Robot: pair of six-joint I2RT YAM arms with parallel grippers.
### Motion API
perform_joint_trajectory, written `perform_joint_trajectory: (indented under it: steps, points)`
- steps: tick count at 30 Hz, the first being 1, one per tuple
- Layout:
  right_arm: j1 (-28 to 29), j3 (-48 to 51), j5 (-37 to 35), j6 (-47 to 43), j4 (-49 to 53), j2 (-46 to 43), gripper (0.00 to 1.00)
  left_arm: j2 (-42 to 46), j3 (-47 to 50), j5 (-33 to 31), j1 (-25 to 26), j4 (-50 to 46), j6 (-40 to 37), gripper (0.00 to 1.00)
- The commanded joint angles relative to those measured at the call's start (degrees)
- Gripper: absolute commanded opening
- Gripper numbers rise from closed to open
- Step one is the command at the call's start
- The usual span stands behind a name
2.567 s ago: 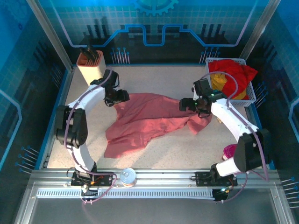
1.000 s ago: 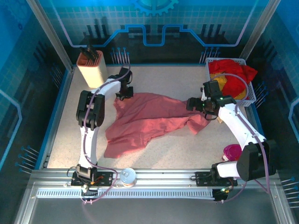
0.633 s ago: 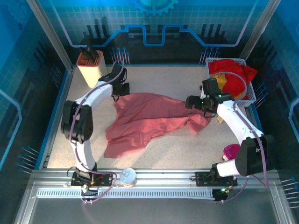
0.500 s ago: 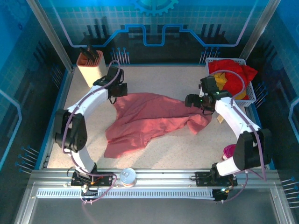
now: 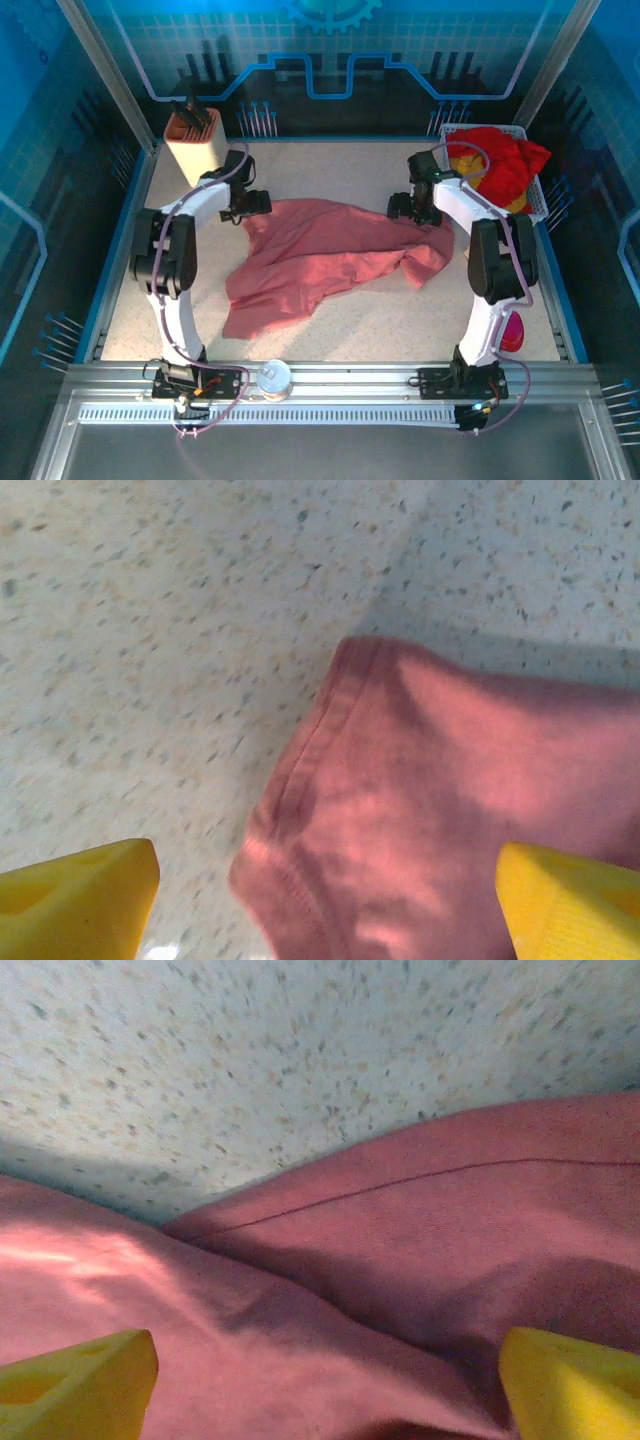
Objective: Fold and stack the t-shirts
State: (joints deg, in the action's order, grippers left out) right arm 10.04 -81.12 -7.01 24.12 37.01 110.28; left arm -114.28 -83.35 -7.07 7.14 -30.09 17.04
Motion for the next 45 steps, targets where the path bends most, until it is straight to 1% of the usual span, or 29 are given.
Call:
perform_joint_trajectory:
  steps: [1, 2, 5, 6, 8, 9, 10, 11, 12, 13, 14, 15, 18, 21, 25, 29, 32, 34, 37, 40, 42, 44, 45]
  points:
    - [-0.7, -2.2, 2.4, 0.9, 0.4, 4.1, 0.85, -4.2, -5.4, 2.5, 0.3, -1.0, 1.2, 0.86]
    - [-0.7, -2.7, 3.3, 0.8, 0.5, 5.3, 0.83, -5.2, -6.1, 2.9, 0.3, -0.7, 1.3, 0.87]
    - [-0.6, -3.3, 5.2, 1.2, 0.8, 7.6, 0.73, -8.3, -7.5, 4.5, 0.3, 0.8, 1.4, 0.85]
    - [-0.7, -2.9, 5.7, 1.4, 0.3, 7.6, 0.70, -9.2, -8.4, 4.9, 0.3, 0.5, 1.3, 0.83]
    - [-0.7, -2.6, 6.0, 1.5, -0.4, 7.4, 0.59, -10.5, -9.6, 5.3, 0.3, 0.3, 1.2, 0.76]
    - [-0.8, -2.8, 6.0, 1.5, -0.5, 7.3, 0.55, -11.0, -10.0, 5.4, 0.3, 0.6, 1.3, 0.71]
    - [-0.8, -3.2, 6.3, 1.3, -0.5, 7.2, 0.43, -11.7, -10.6, 5.5, 0.3, 0.5, 1.3, 0.66]
    - [-0.9, -3.8, 6.7, 1.1, -0.5, 7.1, 0.27, -12.1, -11.2, 5.5, 0.3, 0.3, 1.4, 0.61]
    - [-0.8, -4.7, 6.8, 0.8, -0.1, 7.1, 0.15, -12.7, -11.7, 5.3, 0.3, 0.1, 1.5, 0.53]
    - [-0.9, -5.5, 6.9, 0.6, 0.4, 7.1, 0.10, -13.0, -12.2, 5.0, 0.3, -0.1, 1.5, 0.44]
    - [-0.9, -6.2, 6.9, 0.5, 0.7, 6.9, 0.03, -13.1, -12.4, 4.7, 0.3, -0.1, 1.5, 0.36]
    - [-0.8, -6.9, 6.8, 0.4, 0.9, 6.4, 0.00, -13.0, -12.7, 4.4, 0.3, -0.2, 1.5, 0.27]
    - [-0.9, -6.5, 6.6, 0.3, -1.3, 3.1, 0.00, -11.4, -13.2, 3.8, 0.2, 0.1, 1.3, 0.00]
    - [-0.8, -4.4, 6.7, 0.2, -4.4, -1.5, 0.00, -8.1, -13.2, 2.7, 0.1, 0.2, 0.3, 0.00]
    - [-0.5, 1.0, 5.9, -0.1, -9.0, -8.9, 0.00, -1.5, -12.8, 1.8, 0.1, -0.6, -1.3, 0.00]
    - [0.5, 7.4, 4.0, -0.4, -10.7, -17.1, 0.00, 7.2, -8.7, 1.8, 0.2, 0.0, -1.5, 0.00]
    - [2.7, 14.1, 0.9, 0.1, -10.3, -25.6, 0.00, 16.8, -2.0, 2.2, 0.4, 0.9, -0.7, 0.00]
    - [5.3, 18.3, -3.5, 2.0, -8.0, -30.8, 0.00, 23.9, 4.5, 0.8, 1.1, 1.4, -0.5, 0.00]
    - [10.3, 25.0, -10.7, 8.2, -3.1, -37.5, 0.00, 34.4, 13.5, 0.1, 2.0, -0.3, 0.9, 0.00]
    - [16.4, 33.4, -15.1, 14.1, -0.9, -43.5, 0.01, 43.0, 23.0, 0.9, 3.2, -2.4, 3.4, 0.00]
    - [18.4, 38.0, -15.4, 18.0, 1.1, -45.8, 0.03, 47.3, 28.3, 0.3, 4.7, -4.7, 5.5, 0.02]
    - [18.5, 41.6, -13.3, 19.8, 2.3, -46.7, 0.06, 50.2, 32.6, -0.8, 5.9, -7.8, 8.3, 0.04]
    - [18.5, 42.8, -13.2, 20.4, 3.4, -46.6, 0.07, 51.2, 34.5, -1.6, 6.0, -10.0, 10.9, 0.07]
